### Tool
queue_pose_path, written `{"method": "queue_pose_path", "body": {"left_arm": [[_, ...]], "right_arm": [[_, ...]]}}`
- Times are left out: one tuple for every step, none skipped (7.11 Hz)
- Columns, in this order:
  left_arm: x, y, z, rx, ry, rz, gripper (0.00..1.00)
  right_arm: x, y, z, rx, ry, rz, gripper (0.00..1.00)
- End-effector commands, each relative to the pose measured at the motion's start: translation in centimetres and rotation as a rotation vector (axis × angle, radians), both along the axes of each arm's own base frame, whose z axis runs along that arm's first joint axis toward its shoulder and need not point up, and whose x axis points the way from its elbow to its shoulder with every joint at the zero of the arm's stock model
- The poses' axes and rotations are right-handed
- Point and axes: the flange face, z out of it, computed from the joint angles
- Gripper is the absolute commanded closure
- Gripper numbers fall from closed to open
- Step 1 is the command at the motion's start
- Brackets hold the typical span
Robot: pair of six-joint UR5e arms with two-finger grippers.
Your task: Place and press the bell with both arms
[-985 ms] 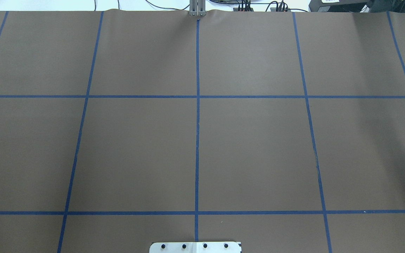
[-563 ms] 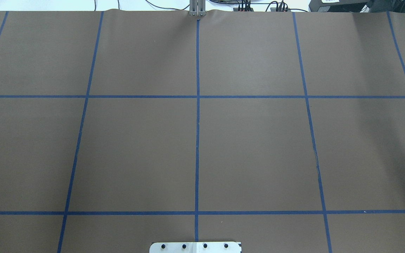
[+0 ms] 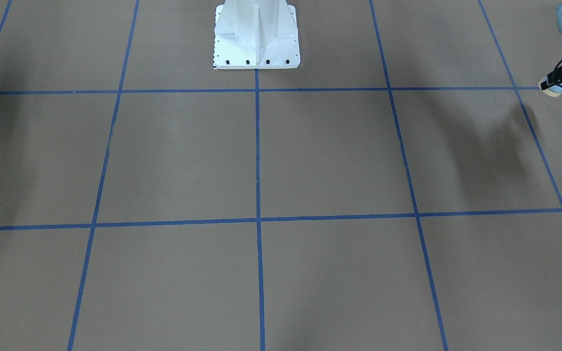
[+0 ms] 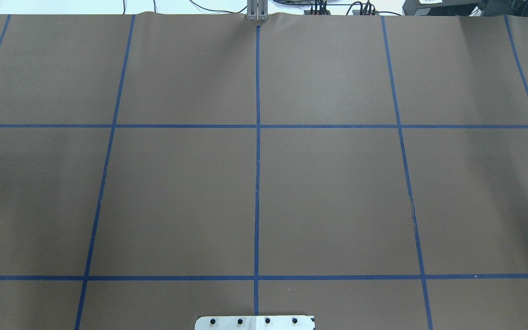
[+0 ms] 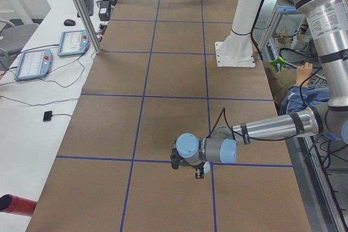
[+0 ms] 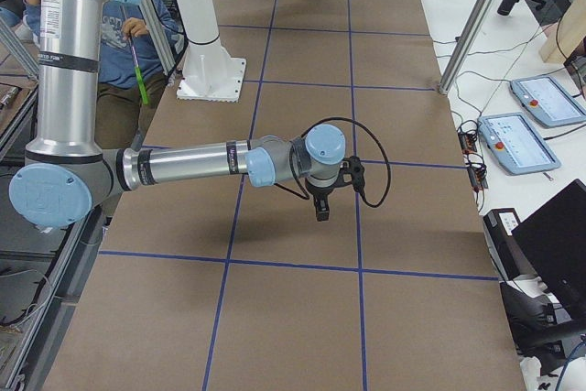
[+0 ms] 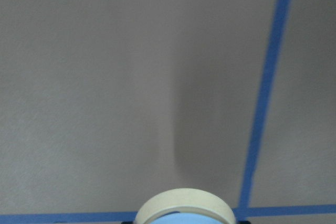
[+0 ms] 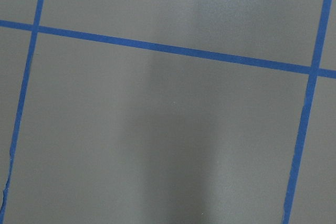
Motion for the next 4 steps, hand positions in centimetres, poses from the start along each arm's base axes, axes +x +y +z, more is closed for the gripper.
{"method": "queue_pose_path", "body": {"left_arm": [[4.2, -9.9, -14.0, 0.041, 0.01, 0.026, 1.0], [6.9, -12.9, -18.6, 0.077, 0.022, 0.056, 1.0], [12.7, -16.2, -24.9, 0.086, 0.027, 0.07, 1.0], [19.5, -17.2, -30.3, 0.09, 0.016, 0.098, 1.0]], "right_arm": [[-0.4, -0.3, -0.2, 0.005, 0.002, -0.006, 0.01], [-0.4, -0.4, -0.4, 0.01, 0.004, -0.006, 0.01], [-0.4, -0.4, -0.4, 0.014, 0.009, -0.006, 0.01], [-0.5, -0.4, -0.4, 0.013, 0.013, -0.005, 0.01]]}}
